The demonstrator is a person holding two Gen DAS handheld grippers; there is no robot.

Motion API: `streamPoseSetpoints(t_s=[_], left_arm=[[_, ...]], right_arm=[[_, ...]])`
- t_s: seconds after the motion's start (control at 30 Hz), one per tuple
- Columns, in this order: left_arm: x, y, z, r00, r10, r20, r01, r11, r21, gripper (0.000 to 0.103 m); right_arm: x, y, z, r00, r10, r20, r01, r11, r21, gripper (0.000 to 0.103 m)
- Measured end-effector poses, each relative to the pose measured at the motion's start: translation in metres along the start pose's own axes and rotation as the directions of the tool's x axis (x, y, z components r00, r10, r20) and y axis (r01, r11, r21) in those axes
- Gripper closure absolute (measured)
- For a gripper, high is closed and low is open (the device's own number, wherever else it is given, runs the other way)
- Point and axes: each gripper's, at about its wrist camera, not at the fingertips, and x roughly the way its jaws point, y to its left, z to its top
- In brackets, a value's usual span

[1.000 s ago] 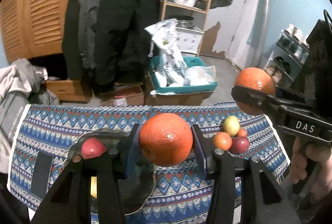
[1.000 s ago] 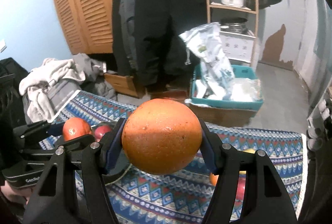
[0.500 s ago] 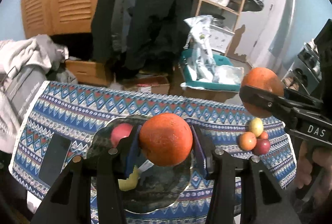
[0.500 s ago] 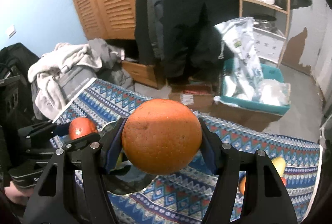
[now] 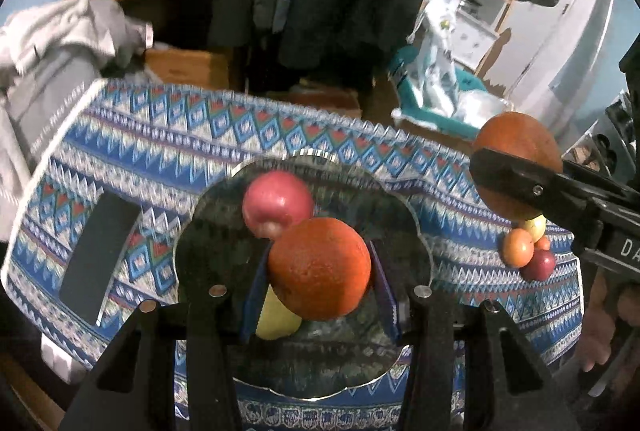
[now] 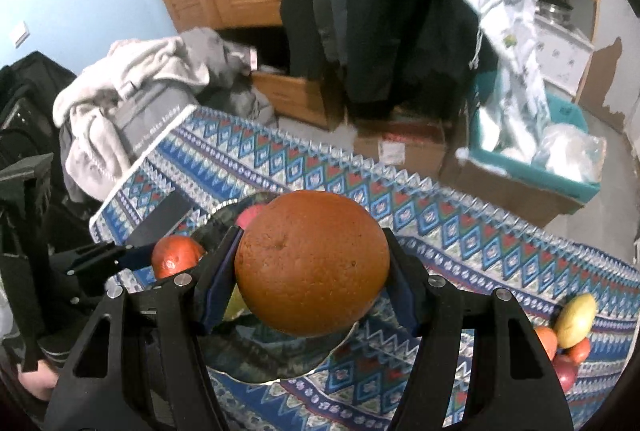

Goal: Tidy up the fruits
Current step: 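Drop the dark orange into the bowl with left tool while right tool releases large orange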

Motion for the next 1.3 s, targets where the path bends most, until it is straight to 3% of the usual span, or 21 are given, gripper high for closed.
streamPoseSetpoints(t_s=[0.27,0.7,1.3], left_arm=[[0.026,-0.006,-0.018,0.996,0.027,-0.085,-0.027,1.0,0.01,0.054],[0.05,-0.011,-0.04,0.985,0.035,-0.169,-0.03,0.999,0.03,0.054],[0.052,-0.016,-0.04,0.983,0.043,-0.178,-0.033,0.998,0.059,0.051]], right_arm=[[0.039,-0.007,-0.018,0.994,-0.001,-0.109,0.003,1.0,0.01,0.037],[0.066,-0.018,-0.041,0.981,-0.002,-0.193,0.005,1.0,0.017,0.037],[0.083,-0.011,-0.055,0.968,0.016,-0.251,-0.018,1.0,-0.005,0.036]])
